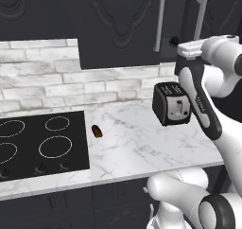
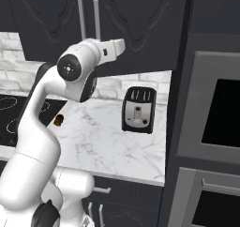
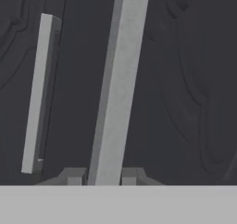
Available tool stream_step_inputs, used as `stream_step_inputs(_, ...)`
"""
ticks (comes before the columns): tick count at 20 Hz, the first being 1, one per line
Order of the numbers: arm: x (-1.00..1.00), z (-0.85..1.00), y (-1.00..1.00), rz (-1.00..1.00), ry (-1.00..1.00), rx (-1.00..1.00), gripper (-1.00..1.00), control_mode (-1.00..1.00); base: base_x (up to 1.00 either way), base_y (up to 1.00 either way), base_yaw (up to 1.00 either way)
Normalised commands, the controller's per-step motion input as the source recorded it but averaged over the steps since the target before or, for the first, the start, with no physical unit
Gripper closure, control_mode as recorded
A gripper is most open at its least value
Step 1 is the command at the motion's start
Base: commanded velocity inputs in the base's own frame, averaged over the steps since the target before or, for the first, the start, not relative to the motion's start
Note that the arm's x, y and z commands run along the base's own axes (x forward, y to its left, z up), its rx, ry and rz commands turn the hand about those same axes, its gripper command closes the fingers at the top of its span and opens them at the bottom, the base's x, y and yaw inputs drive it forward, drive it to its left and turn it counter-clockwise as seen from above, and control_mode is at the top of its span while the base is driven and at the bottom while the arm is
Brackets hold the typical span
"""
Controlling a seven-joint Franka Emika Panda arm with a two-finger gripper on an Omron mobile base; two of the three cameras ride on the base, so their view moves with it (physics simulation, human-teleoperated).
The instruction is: Pick the bar soap and dish brush from the cabinet and place them on the counter.
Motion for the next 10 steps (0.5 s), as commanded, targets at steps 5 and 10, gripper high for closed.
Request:
stream_step_inputs(5, -0.33, 0.0, -0.42, 0.0, 0.01, 0.0, 1.0, -1.0, 0.0, 0.0, 0.0)
stream_step_inputs(10, -0.08, 0.0, -0.11, -0.01, 0.02, 0.0, -1.0, -1.0, 0.0, 0.0, 0.0)
